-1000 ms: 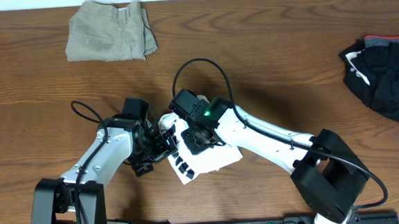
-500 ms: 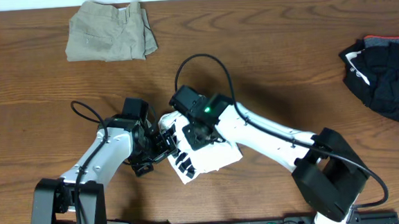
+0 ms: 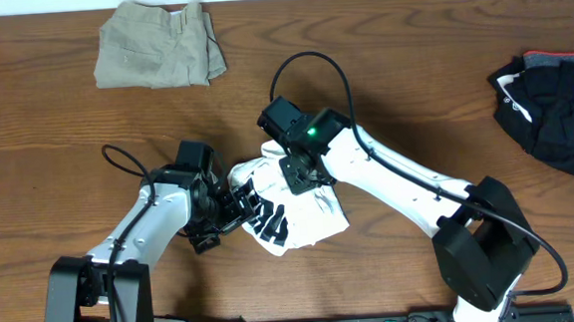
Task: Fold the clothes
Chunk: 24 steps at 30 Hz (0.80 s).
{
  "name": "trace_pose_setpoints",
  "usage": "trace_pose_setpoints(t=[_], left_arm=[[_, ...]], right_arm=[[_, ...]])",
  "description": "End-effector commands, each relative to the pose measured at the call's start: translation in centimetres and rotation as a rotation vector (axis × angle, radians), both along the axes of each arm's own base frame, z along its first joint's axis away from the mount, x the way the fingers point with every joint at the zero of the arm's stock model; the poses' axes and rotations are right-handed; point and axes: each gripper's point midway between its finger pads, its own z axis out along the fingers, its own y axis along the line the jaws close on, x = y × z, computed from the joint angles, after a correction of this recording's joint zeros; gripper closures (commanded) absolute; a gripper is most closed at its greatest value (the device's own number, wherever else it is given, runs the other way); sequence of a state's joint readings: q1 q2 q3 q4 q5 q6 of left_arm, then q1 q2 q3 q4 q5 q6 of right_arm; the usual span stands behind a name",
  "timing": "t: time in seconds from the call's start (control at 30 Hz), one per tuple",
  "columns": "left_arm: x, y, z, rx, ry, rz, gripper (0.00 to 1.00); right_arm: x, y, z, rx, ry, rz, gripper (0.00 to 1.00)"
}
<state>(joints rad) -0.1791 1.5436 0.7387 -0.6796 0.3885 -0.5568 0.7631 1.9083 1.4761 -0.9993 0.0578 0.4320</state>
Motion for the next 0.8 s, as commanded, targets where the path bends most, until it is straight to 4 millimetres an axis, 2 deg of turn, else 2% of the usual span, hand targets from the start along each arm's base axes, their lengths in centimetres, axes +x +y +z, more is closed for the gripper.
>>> trace_pose_setpoints(t=[0.0,0.23,0.43,0.63,0.77], left_arm=[[-0.4,0.6,-0.4,0.039,0.016,0.008,0.11],[-0.2,2.3,-0.6,0.069,0.026,0.059,0.11],[-0.2,3.4,-0.5,0.068,0.027,0.063,0.11],[-0.9,3.8,-0.4,0.069,0.056,0.059,0.12],[-0.8,3.7,0.1,0.059,0.043,0.056,0.13]], right_arm=[[0.8,-1.1,0.3,-0.048,-0.023,-0.015,0.98],[-1.8,-3.3,0.1,-0.136,0.078,-0.039,0.93],[-2.7,-4.3,0.2,-0.174,0.117,-0.043,0.88],[-2.9,-3.8,0.3,-0.149,0.124,-0.073,0.93],[-2.5,-2.8,1.8,-0.082,0.088,-0.079,0.91]])
